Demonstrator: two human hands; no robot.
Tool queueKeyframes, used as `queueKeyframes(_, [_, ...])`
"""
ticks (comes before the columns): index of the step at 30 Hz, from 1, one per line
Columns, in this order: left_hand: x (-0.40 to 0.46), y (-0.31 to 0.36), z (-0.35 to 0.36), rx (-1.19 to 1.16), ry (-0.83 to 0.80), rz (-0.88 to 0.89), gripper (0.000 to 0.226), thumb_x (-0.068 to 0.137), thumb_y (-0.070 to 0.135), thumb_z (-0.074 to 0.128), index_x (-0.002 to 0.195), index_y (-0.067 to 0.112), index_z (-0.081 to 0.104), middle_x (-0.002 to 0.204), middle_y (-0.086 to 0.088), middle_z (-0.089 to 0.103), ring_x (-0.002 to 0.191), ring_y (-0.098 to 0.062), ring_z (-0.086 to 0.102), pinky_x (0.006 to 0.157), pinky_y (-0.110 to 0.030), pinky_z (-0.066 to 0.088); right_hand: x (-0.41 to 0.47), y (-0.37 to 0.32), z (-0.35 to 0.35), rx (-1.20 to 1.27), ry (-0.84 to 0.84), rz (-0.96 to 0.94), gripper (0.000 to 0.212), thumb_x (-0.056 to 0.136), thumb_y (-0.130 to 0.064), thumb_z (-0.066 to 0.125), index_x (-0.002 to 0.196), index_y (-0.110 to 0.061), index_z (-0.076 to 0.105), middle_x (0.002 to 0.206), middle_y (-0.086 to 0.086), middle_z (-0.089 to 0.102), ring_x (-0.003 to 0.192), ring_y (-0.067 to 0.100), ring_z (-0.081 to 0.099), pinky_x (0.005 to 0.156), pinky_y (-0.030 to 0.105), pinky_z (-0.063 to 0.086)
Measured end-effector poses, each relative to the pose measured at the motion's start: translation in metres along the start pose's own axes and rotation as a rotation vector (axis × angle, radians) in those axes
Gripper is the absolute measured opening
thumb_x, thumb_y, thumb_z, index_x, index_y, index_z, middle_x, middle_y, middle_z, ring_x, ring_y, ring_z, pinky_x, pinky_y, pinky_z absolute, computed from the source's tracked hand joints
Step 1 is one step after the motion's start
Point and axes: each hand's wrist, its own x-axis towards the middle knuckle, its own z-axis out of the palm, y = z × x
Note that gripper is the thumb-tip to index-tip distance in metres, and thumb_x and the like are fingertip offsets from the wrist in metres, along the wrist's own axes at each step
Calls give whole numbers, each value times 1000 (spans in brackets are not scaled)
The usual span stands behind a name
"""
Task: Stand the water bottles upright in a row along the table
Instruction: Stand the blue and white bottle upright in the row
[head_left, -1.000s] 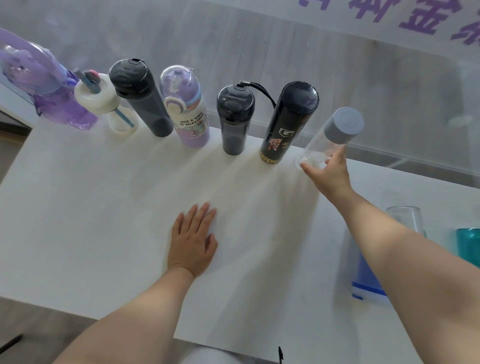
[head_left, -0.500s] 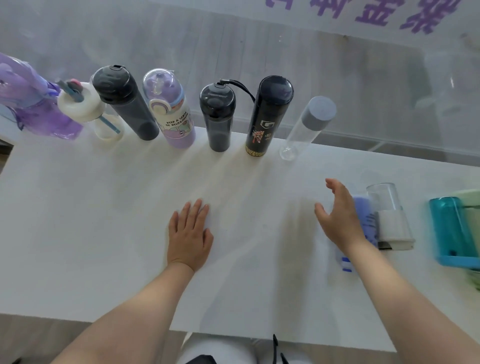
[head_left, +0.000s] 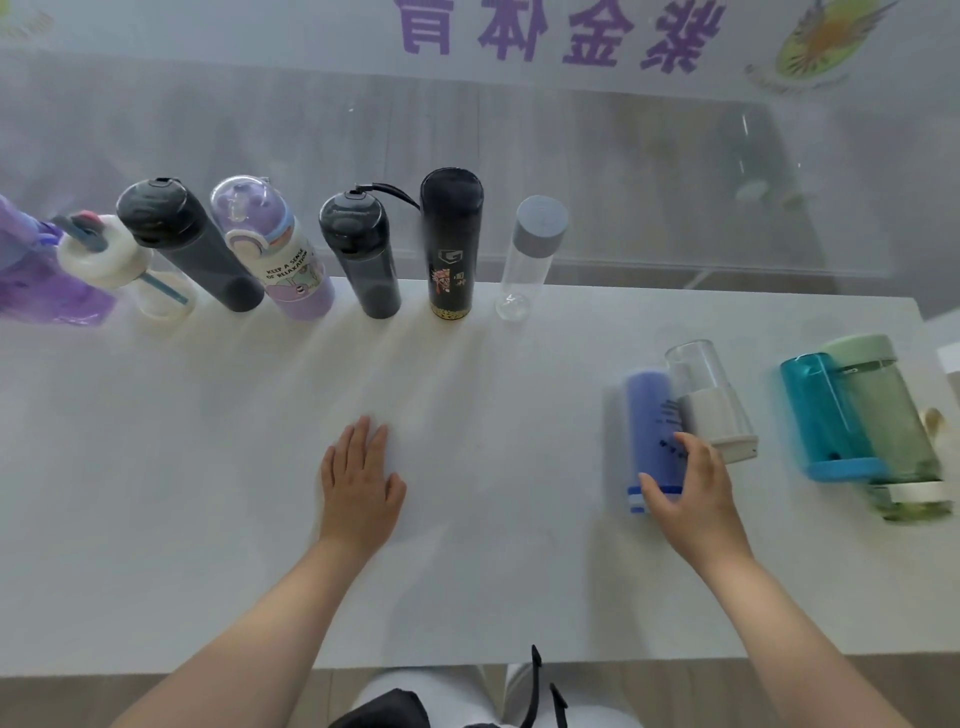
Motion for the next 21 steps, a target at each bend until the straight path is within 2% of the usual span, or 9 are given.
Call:
queueKeyframes(3, [-11, 21, 9, 20, -9, 79, 64, 78, 32, 36, 138, 13, 41, 148, -14, 40, 136, -29, 30, 111, -42, 14, -1, 2, 1, 65, -34, 45, 79, 79, -25, 76, 143, -14, 31, 142, 6, 38, 130, 19, 36, 103, 29, 33])
queueKeyframes(8, [-35, 64, 31, 40, -18, 100, 63, 81, 32, 35, 143, 21, 34, 152, -8, 35, 139, -26, 25, 112, -44, 11, 0, 2, -5, 129, -184, 108, 95, 79, -36, 74, 151, -22, 13, 152, 3, 30, 133, 20, 39, 101, 33, 39])
queueKeyframes(11, [-45, 85, 44, 44, -4, 23, 62, 82, 33, 34, 143, 21, 34, 153, -8, 33, 140, -27, 24, 113, -46, 10, 3, 6, -12, 84, -276, 54, 93, 86, -45, 64, 153, -23, 4, 158, -2, 24, 138, 19, 36, 103, 32, 37])
queueKeyframes(14, [-46, 92, 51, 58, 33, -27, 61, 84, 35, 33, 144, 20, 35, 153, -8, 33, 140, -28, 26, 113, -48, 11, 9, 16, -19, 7, -331, -9, 79, 94, -45, 52, 154, -20, 8, 158, 0, 22, 140, 18, 33, 103, 28, 33])
queueKeyframes(16, [-47, 92, 52, 79, 47, -27, 61, 85, 36, 33, 144, 21, 35, 153, -7, 32, 140, -28, 27, 114, -49, 13, 13, 21, -24, -86, -269, -143, 63, 98, -36, 47, 152, -17, 20, 152, 6, 32, 131, 27, 44, 100, 35, 40])
queueKeyframes(18, [-47, 92, 54, 99, 59, -22, 61, 86, 37, 32, 144, 21, 35, 154, -6, 32, 141, -28, 27, 114, -50, 15, 20, 28, -26, -252, -214, -400, 56, 92, -17, 53, 145, -12, 36, 141, 17, 46, 116, 38, 55, 92, 43, 49])
queueKeyframes(21, [-47, 92, 54, 103, 81, -33, 60, 85, 36, 32, 144, 22, 37, 153, -5, 33, 140, -27, 29, 114, -49, 17, 42, 36, -30, -485, -243, -673, 76, 65, 3, 60, 137, -13, 43, 134, 26, 51, 102, 42, 55, 81, 45, 54])
